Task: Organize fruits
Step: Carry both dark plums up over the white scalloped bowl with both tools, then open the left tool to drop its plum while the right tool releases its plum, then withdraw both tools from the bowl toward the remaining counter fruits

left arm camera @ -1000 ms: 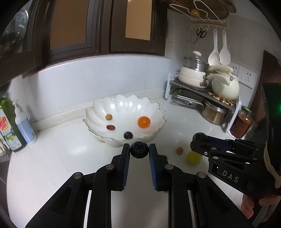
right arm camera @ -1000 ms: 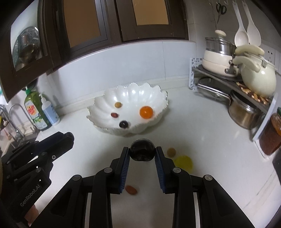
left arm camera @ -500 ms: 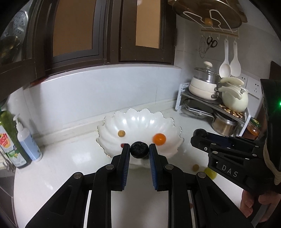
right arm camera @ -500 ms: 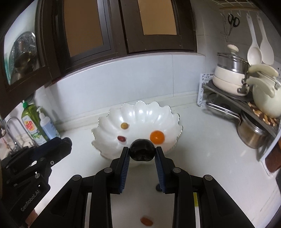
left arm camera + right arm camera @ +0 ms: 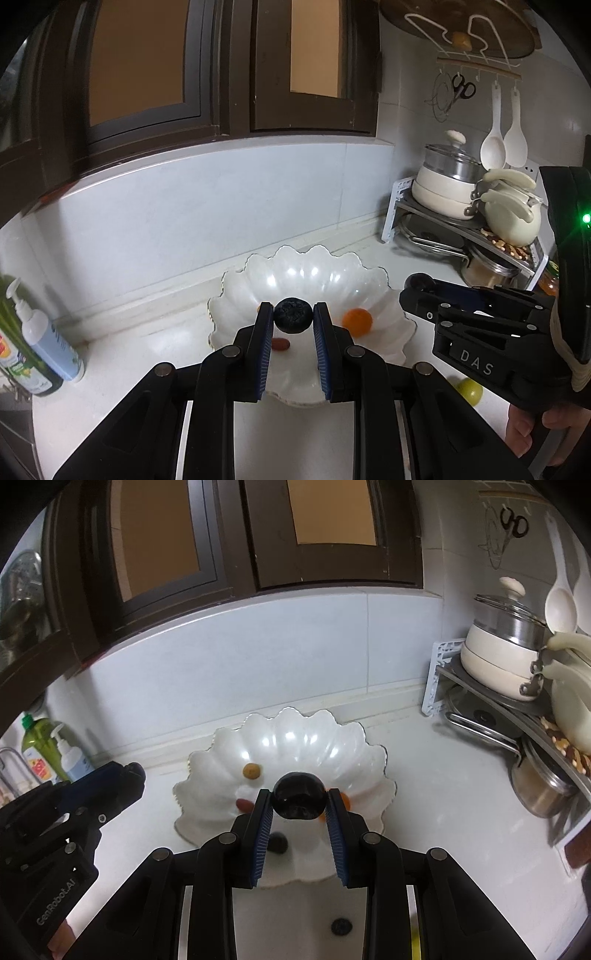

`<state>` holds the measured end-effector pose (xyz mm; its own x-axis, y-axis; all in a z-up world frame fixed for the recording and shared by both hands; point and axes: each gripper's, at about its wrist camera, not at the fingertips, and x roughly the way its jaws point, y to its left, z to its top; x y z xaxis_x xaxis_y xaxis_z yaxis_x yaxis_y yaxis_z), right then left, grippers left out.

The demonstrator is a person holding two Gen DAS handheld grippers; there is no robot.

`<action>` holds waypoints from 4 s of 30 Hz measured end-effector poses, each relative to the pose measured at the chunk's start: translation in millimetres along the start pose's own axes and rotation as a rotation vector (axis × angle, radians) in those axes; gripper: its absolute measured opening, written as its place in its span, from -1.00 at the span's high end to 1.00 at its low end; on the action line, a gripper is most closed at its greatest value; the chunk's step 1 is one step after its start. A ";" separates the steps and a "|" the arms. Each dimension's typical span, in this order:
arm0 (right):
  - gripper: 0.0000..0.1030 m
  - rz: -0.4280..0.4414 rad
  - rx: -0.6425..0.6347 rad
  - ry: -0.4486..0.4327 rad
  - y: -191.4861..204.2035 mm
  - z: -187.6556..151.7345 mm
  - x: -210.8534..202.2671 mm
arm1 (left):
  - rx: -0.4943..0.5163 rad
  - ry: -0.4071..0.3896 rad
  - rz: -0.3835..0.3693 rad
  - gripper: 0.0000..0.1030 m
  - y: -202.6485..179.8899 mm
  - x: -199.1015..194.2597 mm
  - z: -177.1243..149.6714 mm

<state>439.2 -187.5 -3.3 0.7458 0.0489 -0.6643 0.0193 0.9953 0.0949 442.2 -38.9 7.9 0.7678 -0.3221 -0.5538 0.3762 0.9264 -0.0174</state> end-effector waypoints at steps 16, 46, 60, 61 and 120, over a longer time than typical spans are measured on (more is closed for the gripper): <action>0.40 -0.026 -0.008 0.115 -16.9 32.0 69.1 | -0.019 0.160 -0.041 0.56 11.0 83.8 24.2; 0.14 -0.050 0.013 0.288 -30.6 38.8 134.4 | -0.034 0.383 -0.013 -0.09 25.7 158.2 24.2; 0.14 -0.096 0.006 0.183 -34.8 33.8 79.1 | 0.009 0.247 0.127 -0.78 18.9 102.0 36.0; 0.14 -0.097 0.009 0.178 -35.3 32.7 74.6 | 0.009 0.233 0.129 -0.81 16.9 95.1 36.9; -0.19 -0.074 -0.014 -0.076 -98.7 -97.0 -111.3 | 0.054 0.024 0.084 -0.95 -114.4 -81.9 -60.2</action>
<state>289.7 -283.0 -10.6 0.7911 -0.0309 -0.6109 0.0673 0.9971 0.0367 305.0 -106.8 5.2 0.7854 -0.2387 -0.5711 0.3390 0.9378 0.0742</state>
